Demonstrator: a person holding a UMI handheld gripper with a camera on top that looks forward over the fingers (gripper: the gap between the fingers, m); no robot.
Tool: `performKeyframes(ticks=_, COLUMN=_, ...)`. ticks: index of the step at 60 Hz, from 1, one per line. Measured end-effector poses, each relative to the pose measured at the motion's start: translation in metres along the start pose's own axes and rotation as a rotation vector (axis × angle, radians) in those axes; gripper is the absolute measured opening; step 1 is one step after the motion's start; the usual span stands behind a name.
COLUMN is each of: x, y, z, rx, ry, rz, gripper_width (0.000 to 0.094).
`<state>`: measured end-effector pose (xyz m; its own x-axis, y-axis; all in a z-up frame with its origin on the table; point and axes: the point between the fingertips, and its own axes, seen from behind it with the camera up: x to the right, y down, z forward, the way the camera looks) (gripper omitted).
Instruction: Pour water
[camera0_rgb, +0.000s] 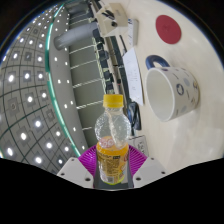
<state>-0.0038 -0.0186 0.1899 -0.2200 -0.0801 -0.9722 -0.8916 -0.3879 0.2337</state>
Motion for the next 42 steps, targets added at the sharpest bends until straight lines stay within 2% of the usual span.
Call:
performKeyframes(ticks=5, x=-0.029, y=0.003, z=-0.025, rx=-0.002, ry=0.035, rz=-0.287, gripper_width=0.0395)
performKeyframes(ticks=6, x=-0.028, y=-0.012, z=-0.008, rx=0.004, ry=0.045, rz=-0.359, gripper_width=0.0394)
performKeyframes(ticks=13, x=-0.073, y=-0.053, z=-0.017, rx=0.071, ry=0.094, rz=-0.817, gripper_width=0.0394)
performKeyframes(ticks=14, x=-0.089, y=-0.046, z=-0.037, rx=0.080, ry=0.101, rz=-0.873, gripper_width=0.0394)
performKeyframes(ticks=23, x=-0.110, y=-0.124, z=-0.050, rx=0.185, ry=0.215, rz=-1.346, gripper_width=0.0393)
performKeyframes(ticks=32, x=-0.078, y=-0.206, z=-0.068, rx=0.238, ry=0.397, rz=-1.616, gripper_width=0.0394)
performKeyframes(ticks=42, x=-0.015, y=-0.260, z=-0.082, rx=0.194, ry=0.550, rz=-1.711, gripper_width=0.0393)
